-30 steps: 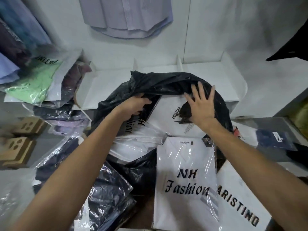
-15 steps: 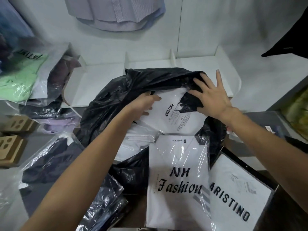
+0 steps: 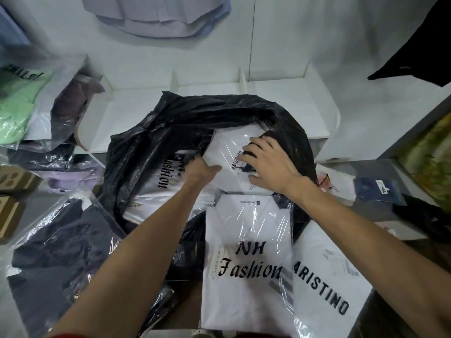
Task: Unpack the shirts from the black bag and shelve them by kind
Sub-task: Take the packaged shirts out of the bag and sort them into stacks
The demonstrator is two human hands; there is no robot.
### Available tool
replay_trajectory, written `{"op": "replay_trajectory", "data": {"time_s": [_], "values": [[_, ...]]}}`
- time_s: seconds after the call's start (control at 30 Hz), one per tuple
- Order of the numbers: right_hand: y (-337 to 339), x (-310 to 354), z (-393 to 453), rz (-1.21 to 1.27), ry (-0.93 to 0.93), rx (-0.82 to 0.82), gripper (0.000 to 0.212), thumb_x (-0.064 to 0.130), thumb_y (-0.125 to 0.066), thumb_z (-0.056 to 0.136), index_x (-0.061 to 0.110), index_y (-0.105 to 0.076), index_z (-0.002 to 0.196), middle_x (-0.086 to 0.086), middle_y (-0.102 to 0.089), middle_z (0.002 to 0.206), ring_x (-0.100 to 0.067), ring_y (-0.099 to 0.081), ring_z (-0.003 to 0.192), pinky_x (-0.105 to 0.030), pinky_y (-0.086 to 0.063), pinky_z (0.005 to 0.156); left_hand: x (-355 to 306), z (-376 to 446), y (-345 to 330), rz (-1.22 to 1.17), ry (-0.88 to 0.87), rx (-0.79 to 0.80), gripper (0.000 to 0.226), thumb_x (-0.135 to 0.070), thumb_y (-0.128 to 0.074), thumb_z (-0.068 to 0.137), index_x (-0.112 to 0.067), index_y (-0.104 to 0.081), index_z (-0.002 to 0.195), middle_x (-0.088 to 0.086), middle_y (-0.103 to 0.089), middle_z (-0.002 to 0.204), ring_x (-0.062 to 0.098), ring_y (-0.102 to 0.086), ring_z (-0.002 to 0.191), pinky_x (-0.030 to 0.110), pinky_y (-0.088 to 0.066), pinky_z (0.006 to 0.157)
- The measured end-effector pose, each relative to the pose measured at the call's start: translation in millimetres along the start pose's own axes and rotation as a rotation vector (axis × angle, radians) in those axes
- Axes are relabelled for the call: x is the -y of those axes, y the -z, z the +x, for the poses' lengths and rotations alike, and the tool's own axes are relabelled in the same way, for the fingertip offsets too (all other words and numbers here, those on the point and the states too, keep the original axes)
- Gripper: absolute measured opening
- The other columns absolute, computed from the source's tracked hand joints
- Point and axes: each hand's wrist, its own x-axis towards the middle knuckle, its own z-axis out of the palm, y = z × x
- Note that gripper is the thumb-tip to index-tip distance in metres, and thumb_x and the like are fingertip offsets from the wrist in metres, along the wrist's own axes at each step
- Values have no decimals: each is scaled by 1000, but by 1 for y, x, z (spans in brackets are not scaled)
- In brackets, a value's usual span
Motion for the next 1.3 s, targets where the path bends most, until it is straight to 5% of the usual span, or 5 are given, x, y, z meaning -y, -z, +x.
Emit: {"op": "replay_trajectory", "data": {"time_s": [0.5,0.7,0.83,1.07,1.3], "values": [[50,24,50,906,-471,-51,125,53,-92,66,18,-20,162,-1,-30,163,-18,-31,149,-37,-26,124,21,-96,101,168,-674,-241,33,-18,-63,96,-17,-32,85,-4,-39,62,27,-42,63,40,-34,57],[77,10,25,1373,-384,65,29,19,-88,79,20,-76,105,11,-79,99,-11,-75,102,-21,-58,84,12,-134,154,-98,-819,-489,31,-34,-73,89,-22,-45,85,-6,-52,71,19,-44,69,44,-46,65],[89,14,21,1557,-494,-206,27,19,-85,78,17,-75,103,4,-80,100,-16,-76,96,-30,-62,86,-20,-151,204,-299,-816,-642,37,-49,-86,74,-30,-64,97,-18,-67,89,1,-61,79,25,-49,74],[148,11,20,1687,-592,-531,35,22,-87,75,9,-75,105,-7,-79,106,-24,-76,101,-35,-61,86,-28,-129,174,-814,-625,52,36,-14,-78,89,-8,-68,123,9,-78,110,25,-75,98,47,-59,91],[164,4,-2,1621,-619,-494,28,13,-82,86,11,-72,112,-8,-78,111,-26,-75,104,-42,-60,93,-48,-131,163,-976,-642,160,28,-11,-69,95,-5,-68,123,10,-77,114,25,-75,102,35,-60,83]]}}
